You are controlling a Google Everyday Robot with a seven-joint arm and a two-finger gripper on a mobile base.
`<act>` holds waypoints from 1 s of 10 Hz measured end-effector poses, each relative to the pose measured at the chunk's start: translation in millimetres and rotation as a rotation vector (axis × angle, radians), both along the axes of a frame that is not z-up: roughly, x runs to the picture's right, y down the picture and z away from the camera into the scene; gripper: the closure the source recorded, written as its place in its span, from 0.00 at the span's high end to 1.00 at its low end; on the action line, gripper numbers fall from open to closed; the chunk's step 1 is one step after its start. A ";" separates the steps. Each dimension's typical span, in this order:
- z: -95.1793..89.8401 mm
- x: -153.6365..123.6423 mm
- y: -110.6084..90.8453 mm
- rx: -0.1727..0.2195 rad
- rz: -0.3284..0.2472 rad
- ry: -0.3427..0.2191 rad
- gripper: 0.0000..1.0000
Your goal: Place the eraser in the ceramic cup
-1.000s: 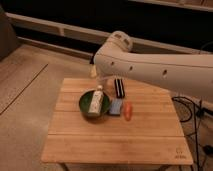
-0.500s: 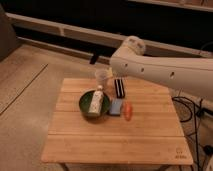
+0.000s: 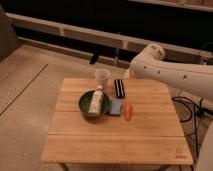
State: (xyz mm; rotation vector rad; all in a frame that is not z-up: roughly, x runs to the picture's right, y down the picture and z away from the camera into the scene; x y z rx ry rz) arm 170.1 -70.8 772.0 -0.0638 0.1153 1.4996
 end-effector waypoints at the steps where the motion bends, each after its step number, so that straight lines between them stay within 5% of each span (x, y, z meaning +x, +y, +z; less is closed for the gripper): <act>1: 0.3 -4.2 -0.3 0.000 -0.003 -0.005 0.65; 6: 0.4 -3.9 -6.2 0.023 0.011 -0.012 0.65; 10: 45.6 -19.8 -38.7 0.105 0.020 -0.115 0.65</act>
